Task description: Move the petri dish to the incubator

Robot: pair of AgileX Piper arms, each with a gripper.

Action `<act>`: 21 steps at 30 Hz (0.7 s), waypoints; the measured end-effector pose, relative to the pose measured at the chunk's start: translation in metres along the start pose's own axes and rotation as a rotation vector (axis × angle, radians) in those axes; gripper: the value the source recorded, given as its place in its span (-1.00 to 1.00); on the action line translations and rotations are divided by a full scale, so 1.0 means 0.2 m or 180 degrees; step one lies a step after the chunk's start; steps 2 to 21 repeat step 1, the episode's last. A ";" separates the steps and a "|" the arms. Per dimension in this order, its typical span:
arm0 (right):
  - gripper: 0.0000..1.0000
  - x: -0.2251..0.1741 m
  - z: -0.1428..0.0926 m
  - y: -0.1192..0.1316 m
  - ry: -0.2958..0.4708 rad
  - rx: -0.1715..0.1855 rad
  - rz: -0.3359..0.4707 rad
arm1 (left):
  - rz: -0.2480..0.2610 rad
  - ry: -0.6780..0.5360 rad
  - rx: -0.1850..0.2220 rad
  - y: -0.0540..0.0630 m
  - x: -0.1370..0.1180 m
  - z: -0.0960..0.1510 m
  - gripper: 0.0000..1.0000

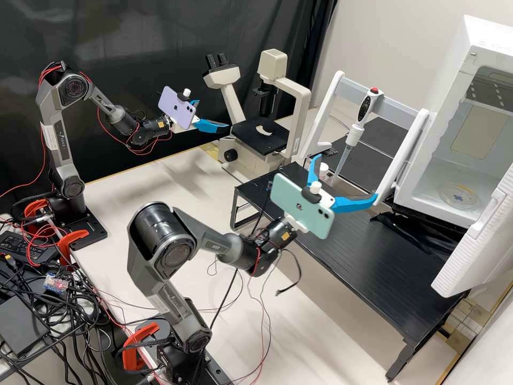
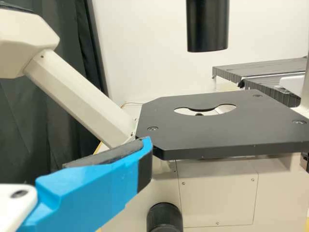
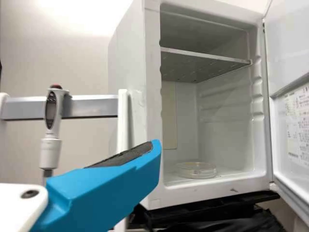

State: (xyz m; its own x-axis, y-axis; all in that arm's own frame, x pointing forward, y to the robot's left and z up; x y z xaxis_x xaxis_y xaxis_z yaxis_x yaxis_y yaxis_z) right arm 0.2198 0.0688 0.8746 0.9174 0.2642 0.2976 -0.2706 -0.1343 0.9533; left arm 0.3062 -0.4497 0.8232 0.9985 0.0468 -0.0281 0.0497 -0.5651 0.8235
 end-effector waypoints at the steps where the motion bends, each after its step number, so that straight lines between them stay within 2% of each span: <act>1: 1.00 -0.01 0.00 -0.01 0.0004 0.0016 -0.0009 | 0.0000 0.0000 0.0000 0.00 0.00 0.00 1.00; 21: 1.00 -0.01 0.00 -0.01 0.0004 0.0016 -0.0009 | 0.0000 0.0000 0.0000 0.00 0.00 0.00 1.00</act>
